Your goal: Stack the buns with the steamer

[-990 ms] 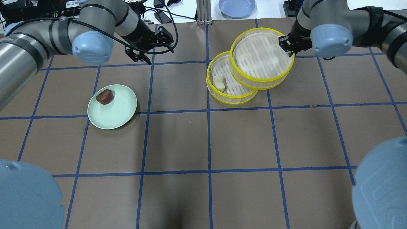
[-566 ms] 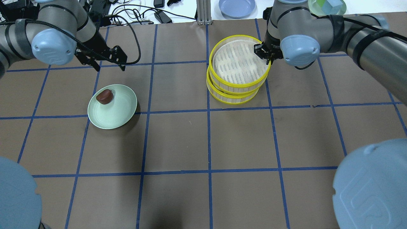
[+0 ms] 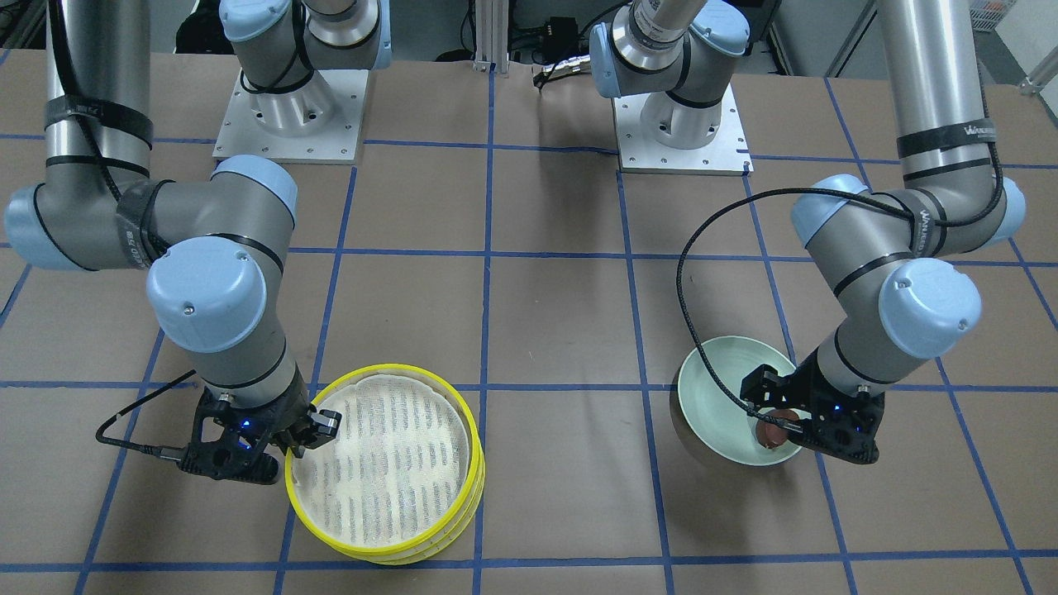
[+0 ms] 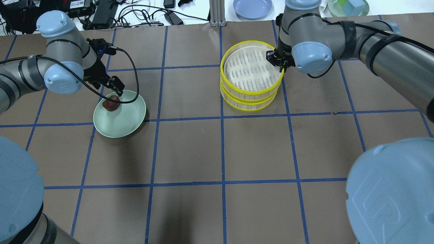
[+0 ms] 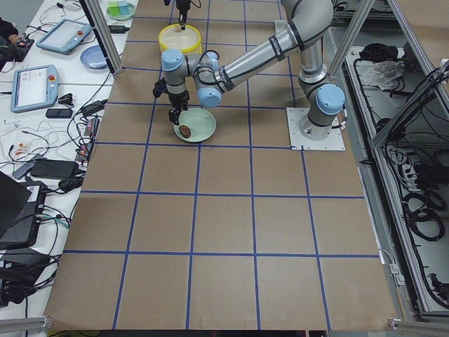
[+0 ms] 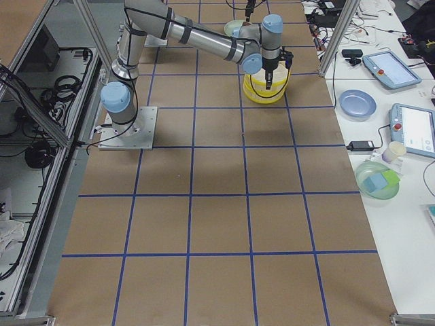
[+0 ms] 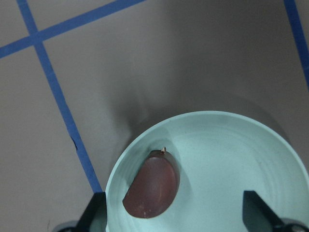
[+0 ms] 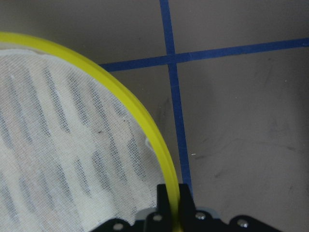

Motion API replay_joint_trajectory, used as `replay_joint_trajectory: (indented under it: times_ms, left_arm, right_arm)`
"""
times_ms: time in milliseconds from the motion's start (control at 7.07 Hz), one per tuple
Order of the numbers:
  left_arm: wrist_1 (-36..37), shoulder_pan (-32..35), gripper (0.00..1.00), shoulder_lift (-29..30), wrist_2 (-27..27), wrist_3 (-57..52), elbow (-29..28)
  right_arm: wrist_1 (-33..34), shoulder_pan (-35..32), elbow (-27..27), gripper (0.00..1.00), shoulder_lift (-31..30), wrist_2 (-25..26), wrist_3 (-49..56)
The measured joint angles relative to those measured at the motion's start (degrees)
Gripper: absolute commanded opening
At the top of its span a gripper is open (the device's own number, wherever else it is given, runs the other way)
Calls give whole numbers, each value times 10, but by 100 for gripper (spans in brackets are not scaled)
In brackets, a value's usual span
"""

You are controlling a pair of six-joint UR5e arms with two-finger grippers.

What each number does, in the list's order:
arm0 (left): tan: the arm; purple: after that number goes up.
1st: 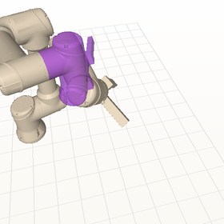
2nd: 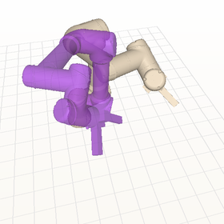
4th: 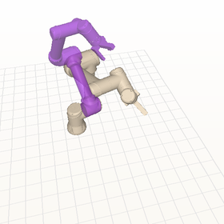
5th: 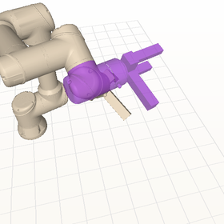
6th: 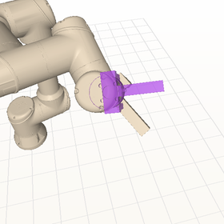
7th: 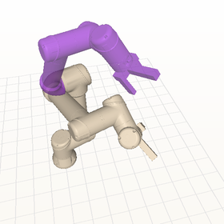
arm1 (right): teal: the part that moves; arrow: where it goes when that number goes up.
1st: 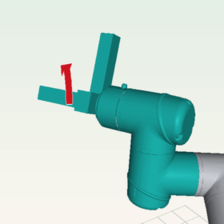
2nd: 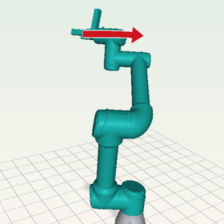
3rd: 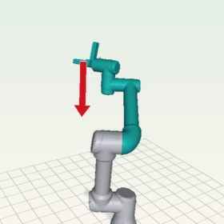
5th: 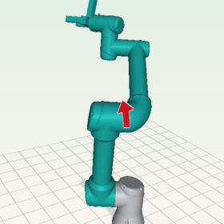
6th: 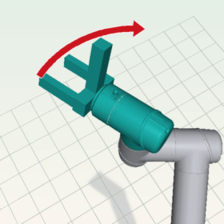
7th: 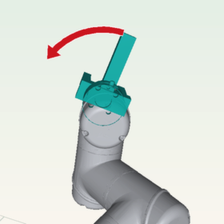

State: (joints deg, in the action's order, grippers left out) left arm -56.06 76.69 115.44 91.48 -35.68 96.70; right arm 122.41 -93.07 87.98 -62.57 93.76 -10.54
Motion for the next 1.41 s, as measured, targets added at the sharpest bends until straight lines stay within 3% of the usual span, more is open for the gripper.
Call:
replay_joint_trajectory:
  times_ms: [141, 283, 566, 848, 1131, 1414]
  left_arm:
    - [9, 0, 79, 13, -1, -26, 3]
    - [12, 0, 78, 21, 0, -38, 4]
    - [14, -1, 76, 31, 2, -46, 8]
    - [12, -1, 34, 38, 5, -46, 10]
    - [9, -1, 0, 40, 6, -44, 10]
    - [9, -1, 0, 36, 2, -12, 8]
  right_arm:
    - [-1, 0, 1, 10, 2, 0, -2]
    - [-2, 0, 3, 95, 2, -1, -3]
    - [-7, -3, 5, 100, 1, 0, -3]
    - [-22, -3, -2, 100, -24, -1, 5]
    - [-92, 2, -20, 100, -85, -6, 37]
    - [-208, 3, -34, 100, -178, -15, 63]
